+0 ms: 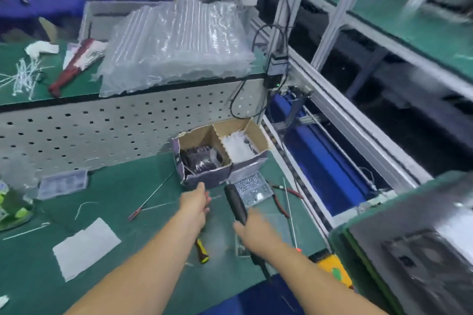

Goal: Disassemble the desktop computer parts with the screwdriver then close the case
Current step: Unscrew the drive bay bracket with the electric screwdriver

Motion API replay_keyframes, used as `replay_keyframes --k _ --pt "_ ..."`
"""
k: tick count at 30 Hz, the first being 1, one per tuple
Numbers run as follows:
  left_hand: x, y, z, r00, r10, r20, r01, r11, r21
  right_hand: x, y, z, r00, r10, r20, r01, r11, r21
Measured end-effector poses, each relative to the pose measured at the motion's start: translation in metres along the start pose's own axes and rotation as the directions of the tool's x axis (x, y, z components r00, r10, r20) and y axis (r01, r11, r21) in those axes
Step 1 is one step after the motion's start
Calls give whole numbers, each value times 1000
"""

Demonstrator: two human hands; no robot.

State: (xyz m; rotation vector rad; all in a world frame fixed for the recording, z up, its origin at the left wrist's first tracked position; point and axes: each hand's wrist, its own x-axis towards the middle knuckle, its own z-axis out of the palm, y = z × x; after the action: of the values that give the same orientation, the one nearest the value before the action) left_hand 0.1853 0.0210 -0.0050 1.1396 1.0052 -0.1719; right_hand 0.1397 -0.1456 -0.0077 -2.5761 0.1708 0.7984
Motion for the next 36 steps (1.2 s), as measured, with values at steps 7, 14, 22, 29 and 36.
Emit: replay_keyframes --k 7,14,22,29,36 --pt "-101 1 134 945 146 291 -114 986 -125 -91 92 -97 974 -52 -220 92 981 172" --pt "-241 -72 248 736 271 621 -322 946 -31 -204 220 -145 900 61 -431 65 960 273" --pt "-365 -164 320 636 326 699 -472 881 19 -303 337 -162 830 149 -537 38 946 321" --pt "-422 -209 351 637 317 703 -464 886 21 -346 386 -167 802 188 -566 54 922 383" --pt "-447 -213 381 636 299 711 -417 909 -10 -344 403 -185 762 233 -604 70 898 435"
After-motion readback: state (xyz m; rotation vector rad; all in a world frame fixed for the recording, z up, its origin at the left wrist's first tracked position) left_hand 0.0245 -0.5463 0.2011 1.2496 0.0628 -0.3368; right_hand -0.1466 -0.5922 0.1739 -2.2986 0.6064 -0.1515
